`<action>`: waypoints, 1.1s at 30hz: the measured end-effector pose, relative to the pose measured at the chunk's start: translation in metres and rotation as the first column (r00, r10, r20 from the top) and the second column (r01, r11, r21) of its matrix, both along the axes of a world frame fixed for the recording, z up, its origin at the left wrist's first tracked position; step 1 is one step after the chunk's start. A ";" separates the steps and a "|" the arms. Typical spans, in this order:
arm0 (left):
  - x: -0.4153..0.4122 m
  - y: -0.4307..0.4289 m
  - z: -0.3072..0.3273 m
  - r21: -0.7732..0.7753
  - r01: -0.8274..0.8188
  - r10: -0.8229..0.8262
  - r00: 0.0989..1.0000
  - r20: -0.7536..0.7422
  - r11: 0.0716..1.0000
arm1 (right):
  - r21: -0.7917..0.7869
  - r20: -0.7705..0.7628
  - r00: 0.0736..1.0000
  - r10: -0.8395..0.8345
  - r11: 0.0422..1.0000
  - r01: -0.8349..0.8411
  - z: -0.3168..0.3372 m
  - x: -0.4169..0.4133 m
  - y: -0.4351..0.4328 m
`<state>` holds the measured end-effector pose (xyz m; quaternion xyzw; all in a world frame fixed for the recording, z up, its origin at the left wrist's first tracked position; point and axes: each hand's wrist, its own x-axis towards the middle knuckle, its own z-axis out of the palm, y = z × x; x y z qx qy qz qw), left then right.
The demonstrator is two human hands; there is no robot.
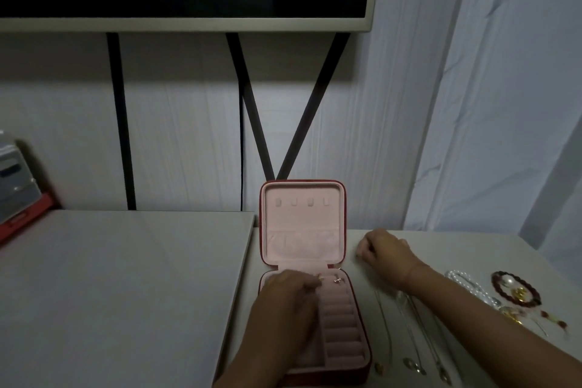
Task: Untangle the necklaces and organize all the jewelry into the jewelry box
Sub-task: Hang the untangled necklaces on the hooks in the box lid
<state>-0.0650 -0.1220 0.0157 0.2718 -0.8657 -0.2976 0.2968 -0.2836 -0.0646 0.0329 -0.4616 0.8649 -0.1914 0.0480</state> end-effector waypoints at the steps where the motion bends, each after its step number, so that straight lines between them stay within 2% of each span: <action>1: -0.003 -0.002 0.005 0.067 -0.006 0.011 0.998 -0.065 0.998 | -0.090 0.102 0.991 0.083 0.993 -0.074 0.013 0.008 0.006; 3: -0.010 -0.006 0.017 0.234 0.014 0.027 0.985 -0.171 0.972 | -0.236 0.264 0.930 0.256 0.952 -0.195 0.039 0.027 0.014; 5: -0.017 -0.008 0.032 0.412 0.102 0.002 0.970 -0.244 0.905 | -0.330 0.375 0.842 0.389 0.904 -0.271 0.057 0.043 0.012; 8: -0.022 -0.009 0.053 0.605 0.327 -0.052 0.903 -0.426 0.726 | -0.427 0.523 0.705 0.478 0.863 -0.268 0.069 0.053 0.000; 9: -0.021 -0.012 0.058 0.619 0.337 -0.037 0.895 -0.444 0.709 | -0.449 0.543 0.678 0.495 0.854 -0.265 0.071 0.054 -0.004; 15: -0.014 -0.042 0.063 0.643 0.183 0.096 0.923 -0.374 0.744 | -0.528 0.583 0.624 0.520 0.826 -0.195 0.069 0.062 -0.031; 20: -0.015 -0.065 0.063 0.484 -0.007 0.206 0.910 -0.359 0.875 | -0.582 0.608 0.602 0.517 0.806 -0.105 0.062 0.070 -0.053; 23: -0.016 -0.076 0.058 0.310 -0.198 0.313 0.869 -0.384 0.930 | -0.599 0.569 0.649 0.505 0.796 -0.094 0.063 0.074 -0.062; 24: -0.016 -0.079 0.054 0.302 -0.218 0.327 0.865 -0.380 0.928 | -0.601 0.548 0.679 0.489 0.794 -0.087 0.064 0.075 -0.065; 28: -0.025 -0.089 0.047 0.499 -0.041 0.259 0.890 -0.376 0.866 | -0.611 0.449 0.791 0.414 0.789 -0.066 0.068 0.079 -0.077; 33: -0.029 -0.096 0.044 0.570 0.075 0.231 0.865 -0.446 0.818 | -0.646 0.325 0.857 0.399 0.756 -0.107 0.074 0.086 -0.086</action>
